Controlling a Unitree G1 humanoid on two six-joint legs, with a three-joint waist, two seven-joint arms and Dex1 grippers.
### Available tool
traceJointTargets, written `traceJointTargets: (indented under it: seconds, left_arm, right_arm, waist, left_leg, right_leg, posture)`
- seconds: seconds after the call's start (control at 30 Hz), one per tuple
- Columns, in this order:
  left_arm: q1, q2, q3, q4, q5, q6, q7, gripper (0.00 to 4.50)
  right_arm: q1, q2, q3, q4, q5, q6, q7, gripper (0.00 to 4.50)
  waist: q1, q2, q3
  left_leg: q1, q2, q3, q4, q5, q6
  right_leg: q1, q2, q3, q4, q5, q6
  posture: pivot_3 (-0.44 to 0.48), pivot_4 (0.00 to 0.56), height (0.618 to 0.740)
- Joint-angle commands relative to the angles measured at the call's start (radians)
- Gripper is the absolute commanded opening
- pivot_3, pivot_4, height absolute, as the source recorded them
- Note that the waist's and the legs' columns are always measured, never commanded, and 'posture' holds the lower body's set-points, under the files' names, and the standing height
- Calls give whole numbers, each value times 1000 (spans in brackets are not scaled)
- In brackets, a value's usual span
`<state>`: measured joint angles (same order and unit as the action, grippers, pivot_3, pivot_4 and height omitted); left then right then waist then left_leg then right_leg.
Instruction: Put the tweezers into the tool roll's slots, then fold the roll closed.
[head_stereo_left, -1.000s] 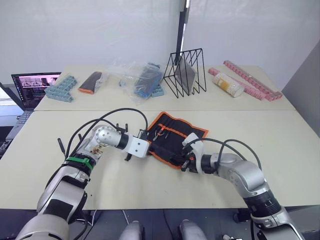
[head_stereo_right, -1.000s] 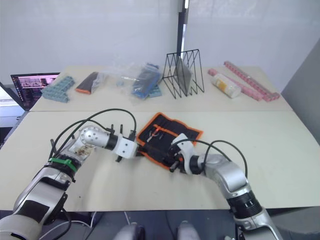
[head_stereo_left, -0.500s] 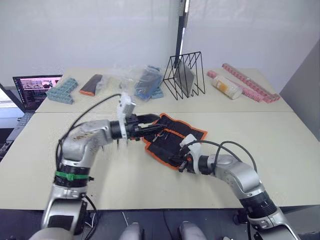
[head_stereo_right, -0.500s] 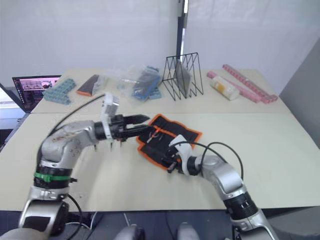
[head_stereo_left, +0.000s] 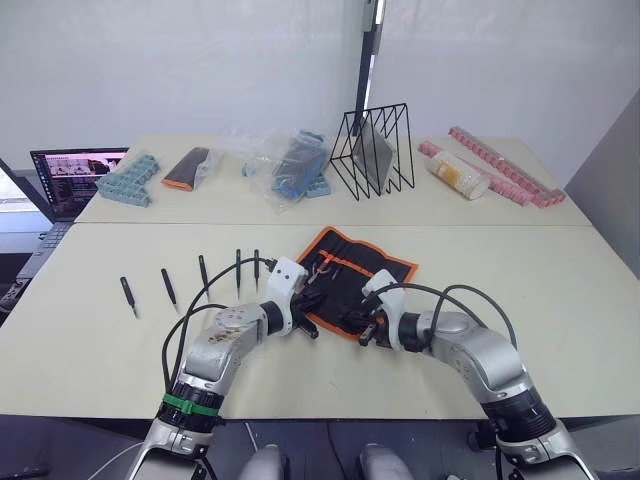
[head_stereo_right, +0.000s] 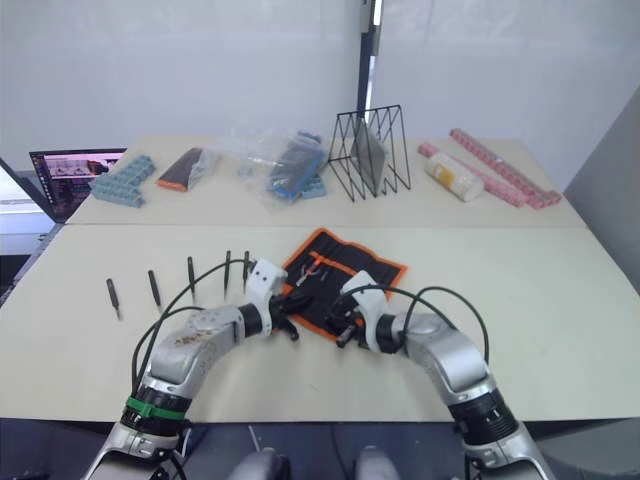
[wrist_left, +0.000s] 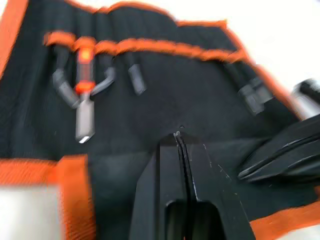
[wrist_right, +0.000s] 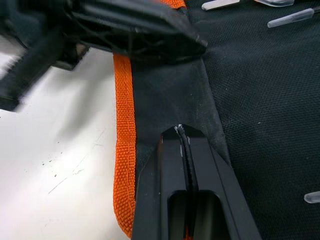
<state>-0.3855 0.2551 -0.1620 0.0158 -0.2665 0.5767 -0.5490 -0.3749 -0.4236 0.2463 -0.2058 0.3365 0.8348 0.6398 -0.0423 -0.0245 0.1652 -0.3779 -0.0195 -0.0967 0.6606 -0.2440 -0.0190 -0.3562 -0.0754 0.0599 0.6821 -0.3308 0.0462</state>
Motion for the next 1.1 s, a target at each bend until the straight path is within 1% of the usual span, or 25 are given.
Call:
traceJointTargets:
  seconds: [0.03,0.07,0.13,0.27,0.37,0.47,0.63,0.77,0.97,1.1]
  left_arm:
    - [-1,-6,41,51,18,-36,34,14]
    - [-2,-10,50,52,7,-37,30,14]
    - [-2,-15,57,52,-2,-39,28,14]
    - [7,-35,63,54,-9,-39,33,14]
    - [17,-44,60,50,-7,-38,32,14]
    - [22,-44,59,52,-3,-38,27,14]
    - [16,-38,62,64,0,-56,16,14]
    - [5,-18,64,87,12,-75,6,14]
    - [-14,-21,143,146,-22,-130,33,14]
    - [-17,-6,188,194,-34,-142,46,14]
  right_arm:
    - [10,13,10,-61,4,-69,25,0]
    - [22,45,-8,-55,15,-133,29,0]
    - [34,77,-11,-34,-24,-287,21,0]
    - [12,86,1,59,-77,-325,3,0]
    - [-1,135,-30,139,-62,-340,-18,0]
    - [-27,170,-30,264,-118,-402,-59,0]
    - [-7,191,-21,328,-145,-446,-60,0]
    - [58,154,-25,323,-166,-439,-55,0]
    - [166,60,-74,304,-159,-443,-38,0]
    - [208,60,-91,274,-133,-413,-46,0]
  waist:
    - [0,0,0]
    - [0,0,0]
    - [-2,0,0]
    - [1,0,0]
    - [1,0,0]
    - [1,0,0]
    - [-1,0,0]
    - [0,0,0]
    - [7,0,-1]
    - [13,0,-3]
  left_leg:
    - [0,0,0,0,0,0]
    - [-1,0,0,0,0,0]
    - [-2,0,0,0,0,0]
    - [-4,-1,0,0,0,0]
    - [-4,-1,0,0,0,0]
    - [-4,-1,0,-1,0,0]
    - [-4,-1,0,-1,0,0]
    - [-2,-1,0,-1,0,-1]
    - [1,-1,0,-1,0,-1]
    - [3,-1,0,-1,0,-1]
  right_leg:
    - [0,0,0,0,0,0]
    - [0,0,0,0,0,0]
    - [-2,0,0,0,0,0]
    - [-3,-1,0,-1,1,1]
    - [-3,-1,0,-1,1,1]
    - [-4,-1,0,-1,1,1]
    - [-4,-1,0,-1,1,1]
    - [-1,-1,0,-1,1,1]
    - [4,-1,0,-4,1,1]
    - [6,-1,0,-5,1,2]
  posture:
    - [0,150,739]
    - [0,150,739]
    - [0,150,739]
    - [0,150,739]
    - [0,150,739]
    - [0,150,739]
    - [0,150,739]
    - [0,150,739]
    - [0,150,739]
    - [0,150,739]
